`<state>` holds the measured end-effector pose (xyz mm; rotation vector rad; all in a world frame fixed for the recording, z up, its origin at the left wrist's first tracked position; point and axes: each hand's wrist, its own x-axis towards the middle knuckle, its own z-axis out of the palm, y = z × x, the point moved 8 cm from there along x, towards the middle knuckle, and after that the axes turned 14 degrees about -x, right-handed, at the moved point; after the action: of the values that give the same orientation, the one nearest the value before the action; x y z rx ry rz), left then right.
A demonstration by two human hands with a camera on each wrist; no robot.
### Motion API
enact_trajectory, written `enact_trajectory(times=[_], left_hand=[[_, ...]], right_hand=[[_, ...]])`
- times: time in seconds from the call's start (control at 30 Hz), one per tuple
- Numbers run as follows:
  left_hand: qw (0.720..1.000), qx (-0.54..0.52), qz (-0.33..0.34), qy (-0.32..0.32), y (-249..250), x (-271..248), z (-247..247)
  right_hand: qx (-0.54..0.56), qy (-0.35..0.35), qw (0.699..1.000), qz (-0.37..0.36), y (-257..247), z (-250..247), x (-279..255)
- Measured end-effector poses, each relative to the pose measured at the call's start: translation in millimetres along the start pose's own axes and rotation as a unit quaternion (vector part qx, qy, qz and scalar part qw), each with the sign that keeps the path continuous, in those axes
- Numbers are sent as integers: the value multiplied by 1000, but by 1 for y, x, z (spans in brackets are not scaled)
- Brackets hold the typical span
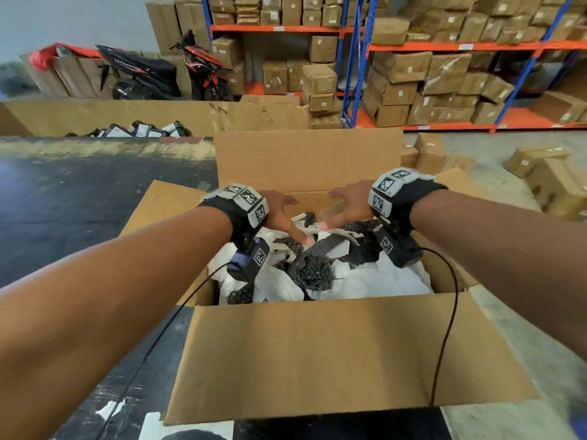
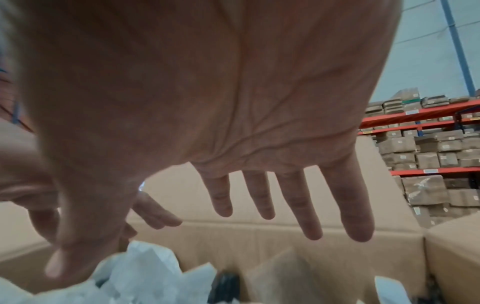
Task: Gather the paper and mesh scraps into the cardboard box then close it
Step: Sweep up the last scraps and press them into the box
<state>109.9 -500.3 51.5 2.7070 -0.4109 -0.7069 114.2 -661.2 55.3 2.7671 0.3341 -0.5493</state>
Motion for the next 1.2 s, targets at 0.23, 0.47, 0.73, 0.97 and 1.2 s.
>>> enact_trajectory(times=[0.23, 0.47, 0.73, 0.97, 1.2], left_hand=[[990, 43, -45, -129, -21, 49, 70], [973, 93, -62, -202, -52, 80, 102], [971, 184, 21, -153, -65, 77, 86], [976, 152, 20, -156, -44, 73, 49], [976, 179, -27, -117, -73, 99, 94]], right_hand=[[-9, -87, 995, -48, -33, 70, 64], [9, -146, 988, -47, -43, 136, 107], [-2, -135, 986, -98, -42, 127, 97], [6, -60, 994, -95, 1, 57, 75], [-52, -188, 981, 2, 26, 140, 81]])
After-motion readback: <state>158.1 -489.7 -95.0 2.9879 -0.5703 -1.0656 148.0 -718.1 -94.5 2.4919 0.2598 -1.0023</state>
